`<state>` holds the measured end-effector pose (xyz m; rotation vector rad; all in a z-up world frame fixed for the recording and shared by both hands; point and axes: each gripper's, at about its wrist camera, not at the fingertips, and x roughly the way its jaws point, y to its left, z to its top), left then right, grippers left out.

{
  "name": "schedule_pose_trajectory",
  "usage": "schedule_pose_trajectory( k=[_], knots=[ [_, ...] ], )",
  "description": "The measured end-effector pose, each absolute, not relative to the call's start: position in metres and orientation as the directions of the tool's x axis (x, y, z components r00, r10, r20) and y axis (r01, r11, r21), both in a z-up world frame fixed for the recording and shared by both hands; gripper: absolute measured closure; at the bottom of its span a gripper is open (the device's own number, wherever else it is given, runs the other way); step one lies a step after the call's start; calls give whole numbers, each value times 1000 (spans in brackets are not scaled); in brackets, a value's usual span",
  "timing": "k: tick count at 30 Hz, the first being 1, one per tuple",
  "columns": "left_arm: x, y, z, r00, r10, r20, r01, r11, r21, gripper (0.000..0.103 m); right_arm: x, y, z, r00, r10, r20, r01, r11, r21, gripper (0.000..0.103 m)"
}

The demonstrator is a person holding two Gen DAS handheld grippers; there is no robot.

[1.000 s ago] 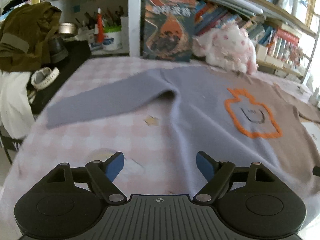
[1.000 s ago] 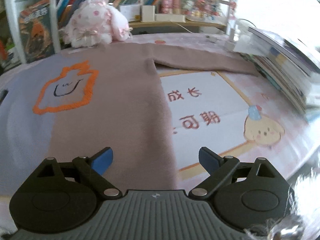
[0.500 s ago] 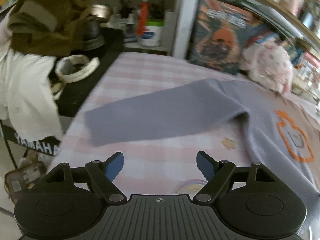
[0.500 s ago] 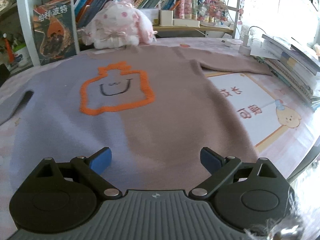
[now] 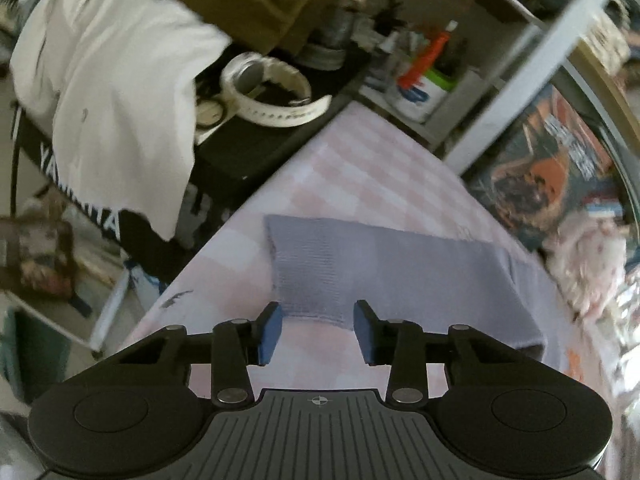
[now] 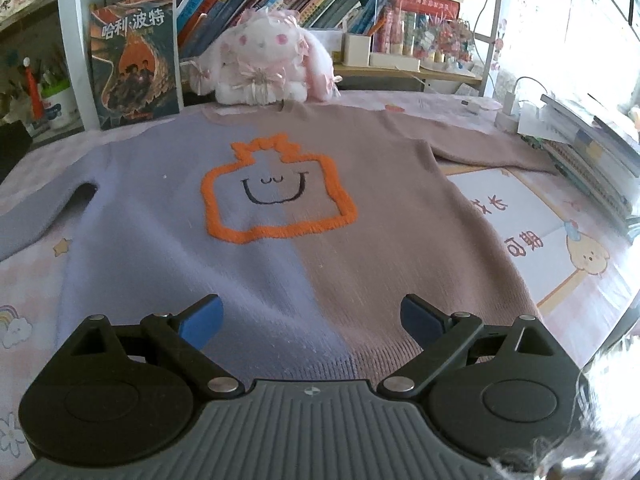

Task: Fold clothes
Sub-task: 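Grasp the lavender sleeve cuff with the left gripper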

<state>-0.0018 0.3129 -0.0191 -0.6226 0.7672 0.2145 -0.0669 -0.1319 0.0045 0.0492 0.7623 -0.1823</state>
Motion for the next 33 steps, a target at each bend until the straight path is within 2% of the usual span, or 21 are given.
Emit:
schedule_pose_trajectory(
  k=[7,9,13,17,21,24,29,33],
  knots=[
    [12,301,-25,714,-175,-677,-348,751,-561,68,-70,-133,4,693,-167,-701,211,977,-23,7],
    [14,294,-26,720,-178,-671,-345,747,-568,68,-70,-134,3,686,-172,-707,222,975,-22,7],
    [13,306,-27,742,-109,-662,-419,695,-585,68,-71,-134,3,685,-178,-706,222,975,-29,7],
    [7,323,-21,713,29,-701,-536,668,-517,68,-73,-136,4,684,-183,-706,225,974,-35,7],
    [0,331,-20,709,95,-699,-544,704,-456,68,-72,-140,4,678,-190,-710,240,970,-30,7],
    [2,330,-22,726,41,-686,-510,702,-497,68,-72,-140,3,672,-188,-716,239,971,-30,7],
    [13,315,-33,757,-106,-645,-453,626,-635,68,-72,-138,3,671,-179,-719,218,975,-39,7],
    [18,308,-36,774,-81,-628,-460,609,-646,68,-76,-140,3,670,-185,-719,226,973,-39,7]
  ],
)
